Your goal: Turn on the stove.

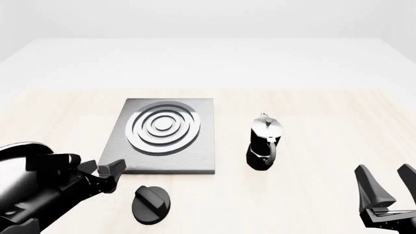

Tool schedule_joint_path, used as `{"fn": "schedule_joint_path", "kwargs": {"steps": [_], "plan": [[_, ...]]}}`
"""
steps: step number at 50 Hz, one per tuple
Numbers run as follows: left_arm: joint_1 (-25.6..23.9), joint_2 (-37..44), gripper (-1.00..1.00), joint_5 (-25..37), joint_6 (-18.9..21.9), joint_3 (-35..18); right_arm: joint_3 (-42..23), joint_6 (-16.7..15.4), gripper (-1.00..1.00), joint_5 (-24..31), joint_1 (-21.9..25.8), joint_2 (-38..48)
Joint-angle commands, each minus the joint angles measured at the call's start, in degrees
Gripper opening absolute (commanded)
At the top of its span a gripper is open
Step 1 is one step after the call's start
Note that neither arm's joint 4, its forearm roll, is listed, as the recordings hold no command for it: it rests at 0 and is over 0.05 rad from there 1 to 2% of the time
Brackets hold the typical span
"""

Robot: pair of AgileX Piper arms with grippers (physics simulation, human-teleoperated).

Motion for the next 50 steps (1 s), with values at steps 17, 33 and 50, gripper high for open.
{"fn": "schedule_joint_path", "kwargs": {"steps": [17, 33, 50], "plan": [[3.1, -44.3, 1.00, 30.6, 5.3, 2.4, 0.0, -0.8, 1.00, 2.0, 0.1, -2.9], [4.6, -58.2, 1.00, 42.3, 3.2, -0.5, 0.0, -0.4, 1.00, 4.8, -0.3, -7.1], [3.7, -58.2, 1.00, 37.1, 0.5, 0.1, 0.0, -0.4, 1.00, 4.9, -0.4, -7.5]]}}
